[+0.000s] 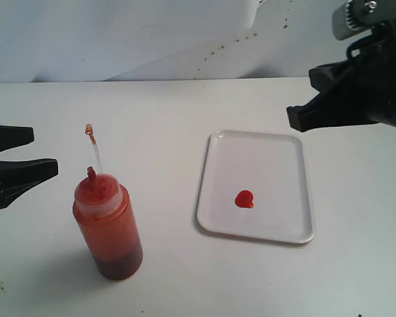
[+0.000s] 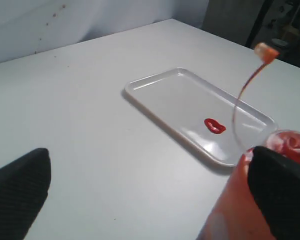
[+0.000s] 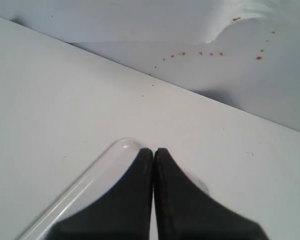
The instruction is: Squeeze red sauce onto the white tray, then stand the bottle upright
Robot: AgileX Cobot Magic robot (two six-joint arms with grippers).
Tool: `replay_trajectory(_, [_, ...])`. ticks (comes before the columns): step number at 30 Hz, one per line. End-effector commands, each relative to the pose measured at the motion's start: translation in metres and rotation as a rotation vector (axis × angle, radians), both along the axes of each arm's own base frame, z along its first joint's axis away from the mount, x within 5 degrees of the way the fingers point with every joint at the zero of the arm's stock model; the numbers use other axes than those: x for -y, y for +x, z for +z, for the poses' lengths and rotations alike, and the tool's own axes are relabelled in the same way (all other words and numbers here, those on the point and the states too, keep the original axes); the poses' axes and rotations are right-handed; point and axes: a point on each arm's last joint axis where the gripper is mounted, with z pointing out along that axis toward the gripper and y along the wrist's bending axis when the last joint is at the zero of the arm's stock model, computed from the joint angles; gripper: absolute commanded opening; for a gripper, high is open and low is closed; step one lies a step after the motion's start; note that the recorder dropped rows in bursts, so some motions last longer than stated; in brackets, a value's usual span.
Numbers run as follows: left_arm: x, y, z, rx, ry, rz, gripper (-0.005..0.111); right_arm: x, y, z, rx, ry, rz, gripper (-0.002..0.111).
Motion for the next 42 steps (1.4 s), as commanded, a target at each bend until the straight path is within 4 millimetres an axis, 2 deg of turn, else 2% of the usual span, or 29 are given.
replay_trajectory(1, [0.016, -0.004, 0.012, 0.032, 0.007, -0.066, 0.104, 0.015, -0.004, -0.006, 0.011, 0.079, 0.028, 0.000])
replay_trajectory(5, [0.018, -0.007, 0.022, 0.050, 0.002, -0.058, 0.104, 0.028, -0.003, -0.013, 0.000, 0.091, -0.012, 0.000])
replay_trajectory(7, [0.019, -0.010, 0.032, 0.061, -0.007, -0.044, 0.087, 0.035, -0.003, -0.019, -0.006, 0.065, -0.022, 0.000])
replay_trajectory(8, [0.021, -0.016, 0.038, 0.065, 0.013, -0.062, 0.058, 0.037, -0.002, -0.020, -0.001, 0.069, -0.023, 0.000])
replay_trajectory(9, [0.022, -0.019, 0.040, 0.066, 0.027, -0.074, 0.041, 0.039, -0.001, -0.019, 0.002, 0.071, -0.026, 0.000])
replay_trajectory(10, [0.024, -0.026, 0.046, 0.075, 0.065, -0.103, 0.001, 0.041, 0.000, -0.018, 0.010, 0.080, -0.021, 0.000])
replay_trajectory(14, [0.034, -0.051, 0.064, 0.169, -0.003, -0.014, 0.000, 0.043, 0.001, -0.018, 0.010, 0.078, -0.034, 0.000])
replay_trajectory(19, [0.043, -0.077, 0.082, 0.281, 0.097, -0.060, 0.000, 0.043, 0.001, -0.018, 0.003, 0.104, -0.041, 0.000])
replay_trajectory(42, [0.046, -0.085, 0.090, 0.281, 0.077, -0.044, 0.000, 0.043, 0.001, -0.018, 0.003, 0.104, -0.041, 0.000])
